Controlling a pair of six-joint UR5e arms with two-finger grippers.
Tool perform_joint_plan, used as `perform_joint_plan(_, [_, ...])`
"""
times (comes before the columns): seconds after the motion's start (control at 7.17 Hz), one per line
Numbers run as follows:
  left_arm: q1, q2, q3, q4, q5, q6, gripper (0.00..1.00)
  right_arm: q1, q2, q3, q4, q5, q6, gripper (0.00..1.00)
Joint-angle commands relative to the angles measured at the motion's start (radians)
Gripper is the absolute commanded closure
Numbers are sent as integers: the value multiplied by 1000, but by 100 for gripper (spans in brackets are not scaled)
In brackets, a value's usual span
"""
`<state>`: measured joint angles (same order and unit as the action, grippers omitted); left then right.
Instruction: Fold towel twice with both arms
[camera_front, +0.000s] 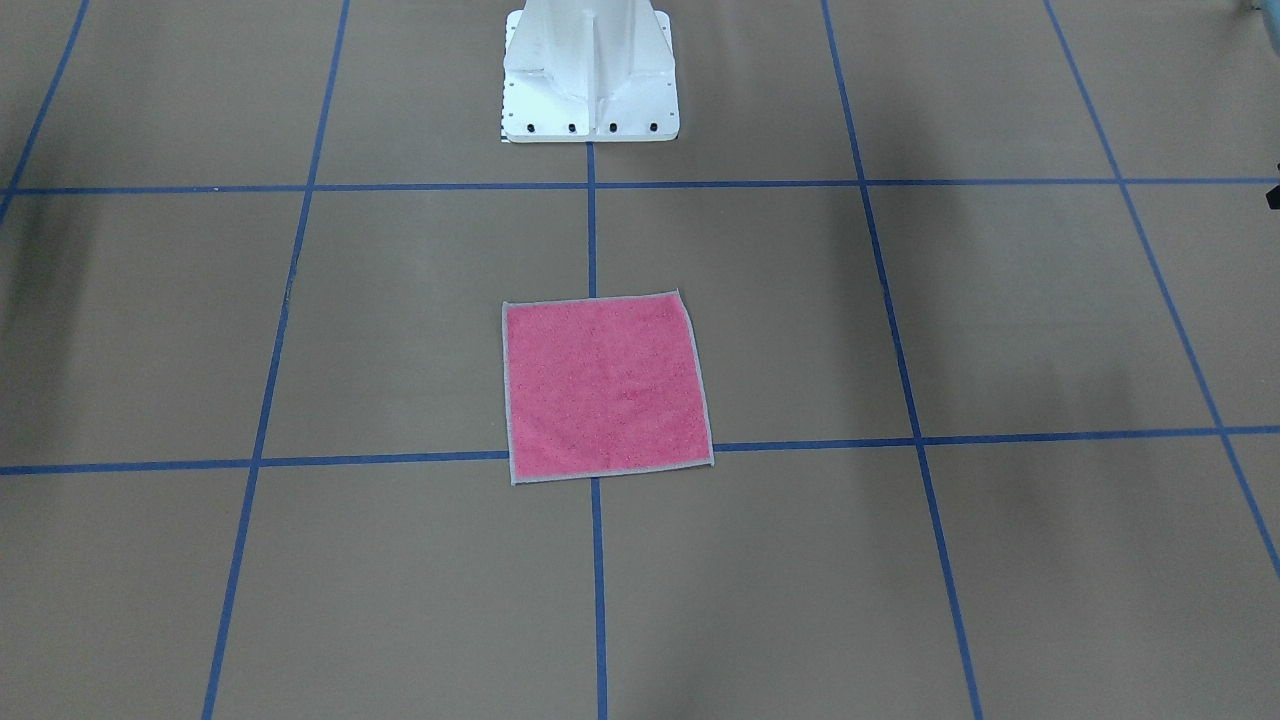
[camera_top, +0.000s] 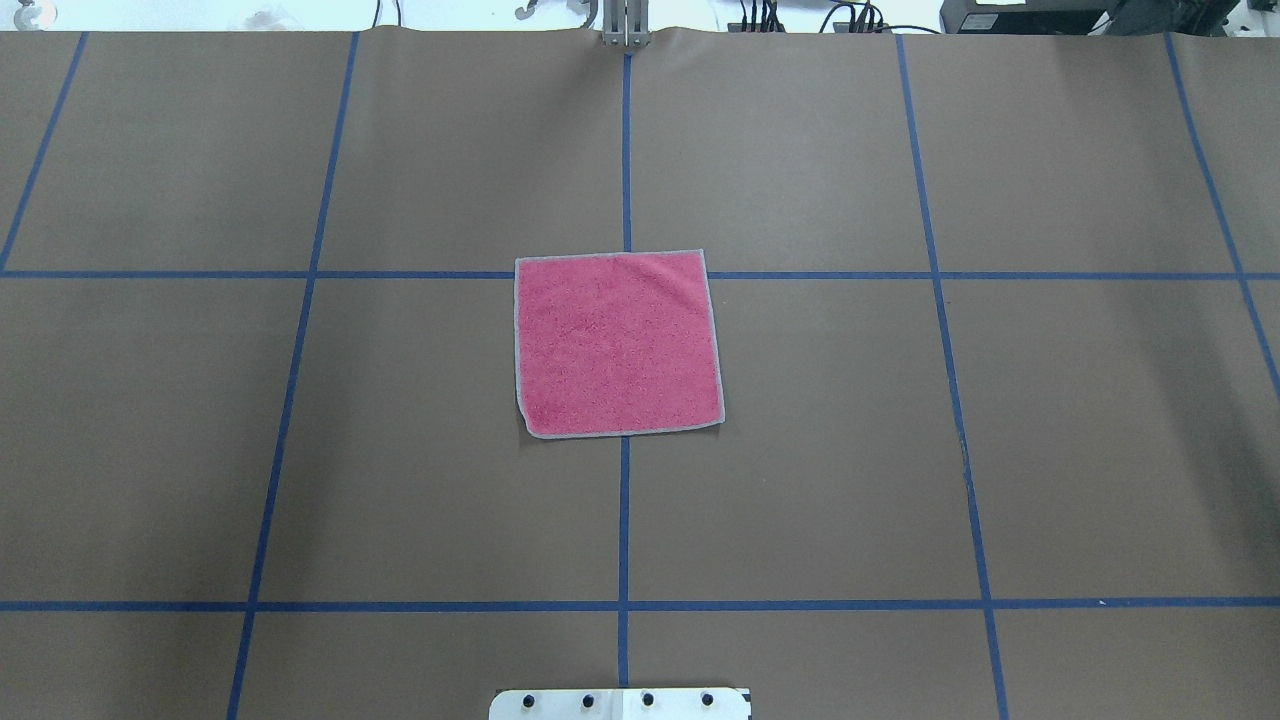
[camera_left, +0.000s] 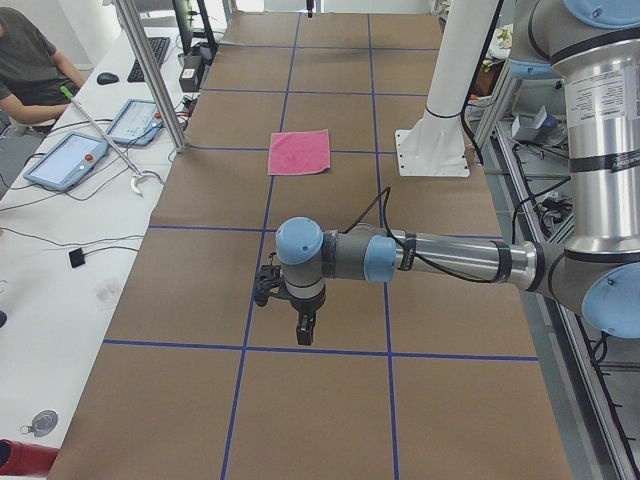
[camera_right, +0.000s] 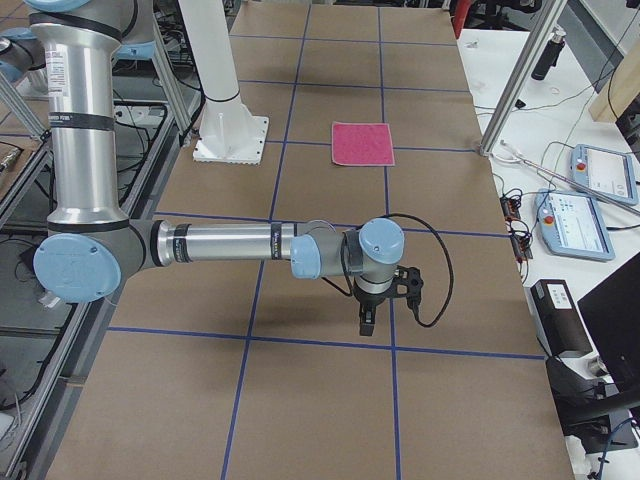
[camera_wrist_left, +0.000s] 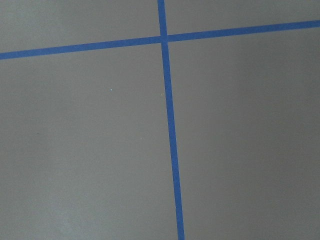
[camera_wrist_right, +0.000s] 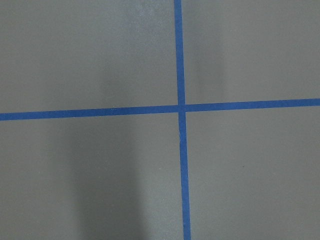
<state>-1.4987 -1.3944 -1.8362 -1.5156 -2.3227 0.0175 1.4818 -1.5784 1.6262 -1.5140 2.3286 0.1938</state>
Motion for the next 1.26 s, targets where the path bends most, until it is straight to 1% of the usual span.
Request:
perform_joint_plan(0.0, [0, 2, 0, -6, -3, 1, 0, 0, 0, 1, 0, 0, 1, 0])
perform_joint_plan(1.12, [0, -6, -2, -8, -3, 7, 0, -2, -8, 1, 12, 20, 6, 0])
